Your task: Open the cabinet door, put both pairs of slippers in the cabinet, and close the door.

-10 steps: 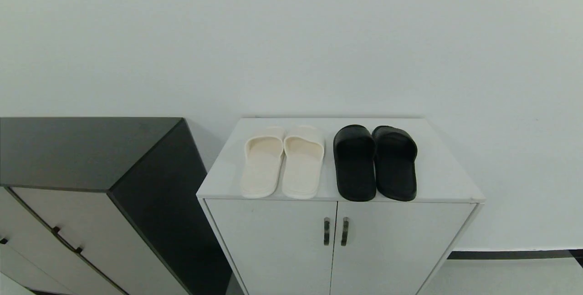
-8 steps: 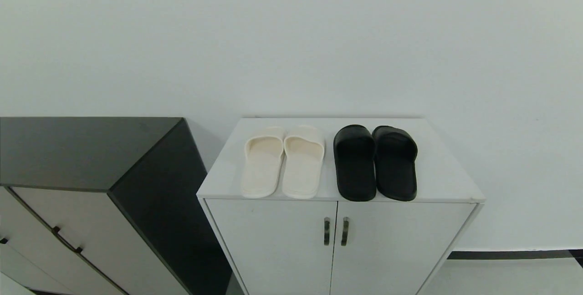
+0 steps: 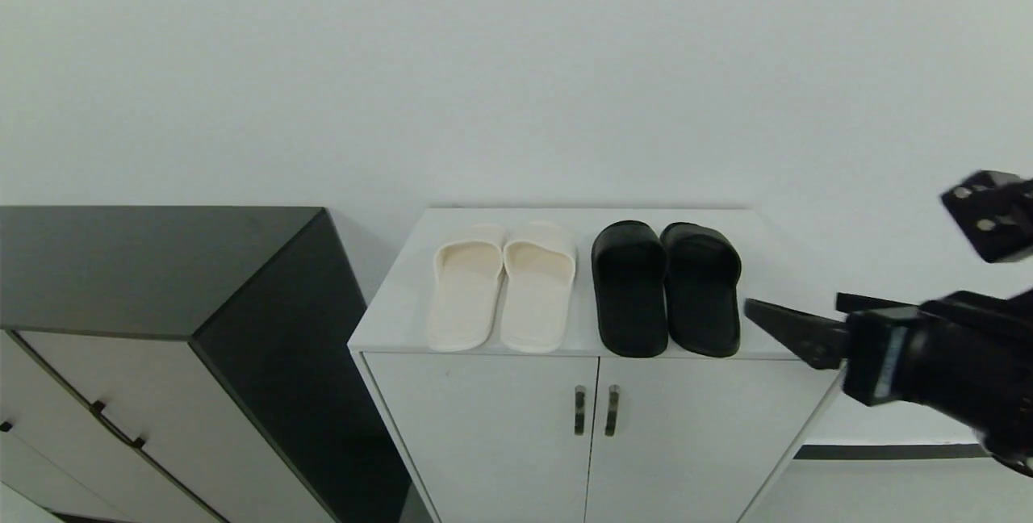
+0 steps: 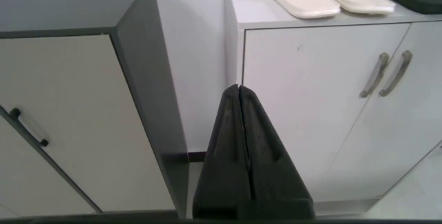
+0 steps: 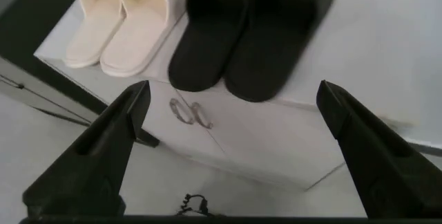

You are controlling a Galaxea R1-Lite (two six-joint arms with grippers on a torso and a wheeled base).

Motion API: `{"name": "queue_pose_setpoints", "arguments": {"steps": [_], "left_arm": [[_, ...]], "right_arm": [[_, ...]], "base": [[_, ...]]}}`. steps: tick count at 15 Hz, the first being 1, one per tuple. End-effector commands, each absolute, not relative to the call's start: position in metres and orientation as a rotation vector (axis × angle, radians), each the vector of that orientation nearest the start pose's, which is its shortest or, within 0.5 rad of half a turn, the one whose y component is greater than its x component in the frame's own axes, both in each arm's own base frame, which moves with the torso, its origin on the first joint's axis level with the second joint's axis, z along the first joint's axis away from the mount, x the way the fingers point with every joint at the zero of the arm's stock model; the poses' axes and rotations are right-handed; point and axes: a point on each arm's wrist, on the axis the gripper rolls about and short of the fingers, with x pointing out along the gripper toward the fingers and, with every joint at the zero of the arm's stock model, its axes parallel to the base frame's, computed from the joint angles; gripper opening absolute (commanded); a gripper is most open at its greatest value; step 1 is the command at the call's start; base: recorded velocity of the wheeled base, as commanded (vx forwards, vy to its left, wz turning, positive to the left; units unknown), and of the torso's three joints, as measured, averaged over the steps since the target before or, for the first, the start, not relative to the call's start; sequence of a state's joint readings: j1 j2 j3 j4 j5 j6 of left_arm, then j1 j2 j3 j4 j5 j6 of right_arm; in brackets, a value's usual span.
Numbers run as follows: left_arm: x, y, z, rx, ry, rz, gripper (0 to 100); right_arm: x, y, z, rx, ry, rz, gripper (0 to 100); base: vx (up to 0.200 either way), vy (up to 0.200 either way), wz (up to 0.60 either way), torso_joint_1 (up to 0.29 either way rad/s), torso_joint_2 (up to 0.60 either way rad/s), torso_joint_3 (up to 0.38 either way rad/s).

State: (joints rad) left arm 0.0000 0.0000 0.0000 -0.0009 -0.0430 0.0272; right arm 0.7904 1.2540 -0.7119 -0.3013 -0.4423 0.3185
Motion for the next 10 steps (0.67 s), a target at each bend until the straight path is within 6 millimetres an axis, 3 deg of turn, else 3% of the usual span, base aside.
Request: {"name": "queue_pose_setpoints", "arguments": {"steps": [1, 6, 10], "left_arm": [[-0.023, -0.001, 0.076, 0.028, -0.001, -0.043, 0], [-0.023, -0.001, 0.076, 0.026, -0.001, -0.043, 0], [-0.023, -0.001, 0.076, 0.026, -0.001, -0.041, 0]], "right_arm": [[0.188, 0.183, 0.22, 0.136, 0.308, 0.217, 100], [0.236, 0.222, 0.201, 0.105, 0.281, 0.065, 100], [0.265, 0.235, 0.185, 0.1, 0.27, 0.0, 100]], "base": [[0.0, 0.0, 0.0, 0.0, 0.0, 0.0], [0.0, 0.0, 0.0, 0.0, 0.0, 0.0], [0.0, 0.0, 0.0, 0.0, 0.0, 0.0]]}}
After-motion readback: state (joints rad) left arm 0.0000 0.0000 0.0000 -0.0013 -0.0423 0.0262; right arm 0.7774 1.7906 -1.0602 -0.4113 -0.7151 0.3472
